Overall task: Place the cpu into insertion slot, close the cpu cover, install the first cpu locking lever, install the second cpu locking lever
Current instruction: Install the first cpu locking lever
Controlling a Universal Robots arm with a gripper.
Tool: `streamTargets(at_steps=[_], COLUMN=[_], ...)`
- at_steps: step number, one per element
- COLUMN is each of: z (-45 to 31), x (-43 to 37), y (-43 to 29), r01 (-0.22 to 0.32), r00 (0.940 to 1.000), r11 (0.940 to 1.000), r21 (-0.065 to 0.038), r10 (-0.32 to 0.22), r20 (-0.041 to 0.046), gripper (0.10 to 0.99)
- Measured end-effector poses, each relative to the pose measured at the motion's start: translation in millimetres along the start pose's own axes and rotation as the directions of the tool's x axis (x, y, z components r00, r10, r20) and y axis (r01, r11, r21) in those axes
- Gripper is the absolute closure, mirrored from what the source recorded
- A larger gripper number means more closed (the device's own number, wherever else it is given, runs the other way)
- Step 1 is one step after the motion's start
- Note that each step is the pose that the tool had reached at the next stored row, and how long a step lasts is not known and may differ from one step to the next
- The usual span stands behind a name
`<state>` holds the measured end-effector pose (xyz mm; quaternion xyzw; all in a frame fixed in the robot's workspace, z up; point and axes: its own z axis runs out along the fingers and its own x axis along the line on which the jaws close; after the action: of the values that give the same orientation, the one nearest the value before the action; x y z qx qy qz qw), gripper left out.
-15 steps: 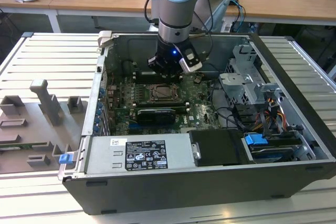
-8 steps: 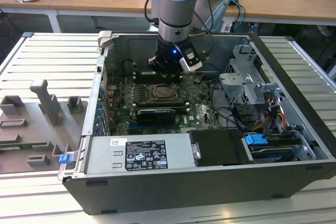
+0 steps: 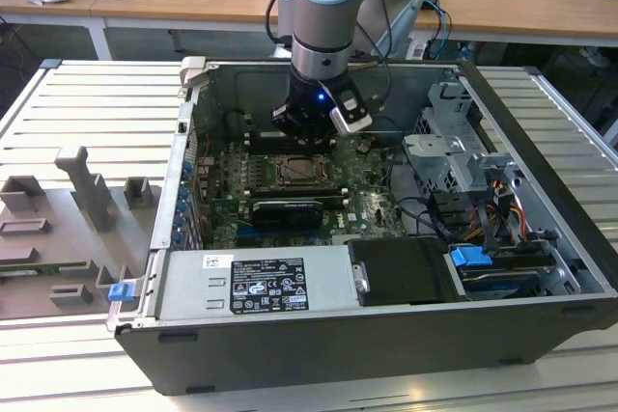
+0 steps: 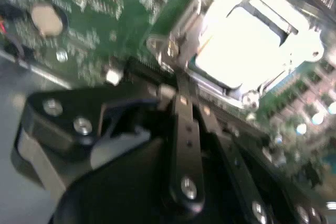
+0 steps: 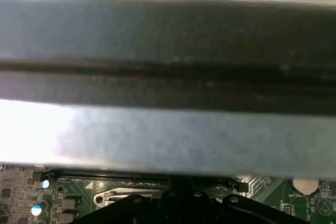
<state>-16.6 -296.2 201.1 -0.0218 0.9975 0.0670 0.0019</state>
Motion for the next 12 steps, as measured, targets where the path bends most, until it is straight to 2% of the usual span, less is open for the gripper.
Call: streamTargets(at_steps=[4,8,12], z=[-1.0,-12.9,-13.3], x=[0.1,0.0,0.1], y=[0.0,1.6,-1.0], r01=[0.0,0.0,0.0], r00=[1.0,1.0,1.0], r11=[1.0,1.0,1.0], r21=[0.001,0.001,0.001], r10=[0.0,0.0,0.0], r20=[-0.0004,-0.0003,-0.0002], gripper=[0.98,0.98,0.98])
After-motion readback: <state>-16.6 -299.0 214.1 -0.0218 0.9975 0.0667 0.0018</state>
